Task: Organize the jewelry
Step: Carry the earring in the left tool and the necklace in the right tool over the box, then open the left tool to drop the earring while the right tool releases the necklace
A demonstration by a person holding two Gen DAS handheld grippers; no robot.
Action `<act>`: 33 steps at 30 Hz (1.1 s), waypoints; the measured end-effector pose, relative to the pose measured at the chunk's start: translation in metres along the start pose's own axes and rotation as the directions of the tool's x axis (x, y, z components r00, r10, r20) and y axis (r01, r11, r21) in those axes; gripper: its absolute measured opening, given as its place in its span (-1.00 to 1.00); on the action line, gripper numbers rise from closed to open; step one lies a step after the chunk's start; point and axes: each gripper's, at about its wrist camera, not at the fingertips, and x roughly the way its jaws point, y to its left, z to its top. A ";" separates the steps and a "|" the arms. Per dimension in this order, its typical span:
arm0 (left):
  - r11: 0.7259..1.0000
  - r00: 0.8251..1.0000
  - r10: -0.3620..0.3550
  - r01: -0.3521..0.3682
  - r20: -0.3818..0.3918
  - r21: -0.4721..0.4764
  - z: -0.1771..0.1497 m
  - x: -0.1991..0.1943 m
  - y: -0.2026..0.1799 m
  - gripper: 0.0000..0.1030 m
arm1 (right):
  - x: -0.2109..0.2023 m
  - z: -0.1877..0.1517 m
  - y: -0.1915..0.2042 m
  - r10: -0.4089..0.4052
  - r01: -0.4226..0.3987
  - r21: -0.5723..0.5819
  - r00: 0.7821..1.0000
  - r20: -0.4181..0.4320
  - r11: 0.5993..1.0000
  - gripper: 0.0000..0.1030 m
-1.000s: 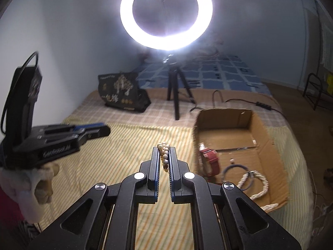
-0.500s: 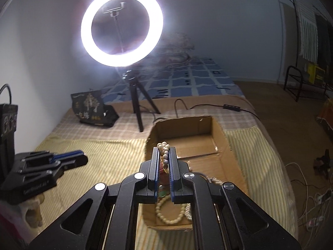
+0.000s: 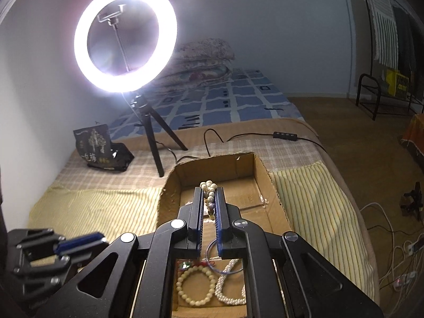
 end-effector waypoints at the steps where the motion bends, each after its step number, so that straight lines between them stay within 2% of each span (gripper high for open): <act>1: 1.000 1.000 0.000 0.000 0.000 0.005 0.000 0.001 -0.003 -0.88 | 0.003 0.001 -0.002 -0.003 0.003 0.003 1.000 -0.004 1.000 -0.88; 19: 1.000 1.000 -0.011 0.011 -0.017 0.006 0.004 0.029 -0.013 -0.88 | 0.034 -0.001 -0.022 -0.028 0.029 0.013 0.998 -0.057 0.999 -0.88; 33: 1.000 1.000 -0.021 0.021 -0.017 -0.003 0.005 0.030 -0.012 -0.88 | 0.040 -0.004 -0.023 -0.016 0.018 0.018 0.998 -0.067 1.000 -0.88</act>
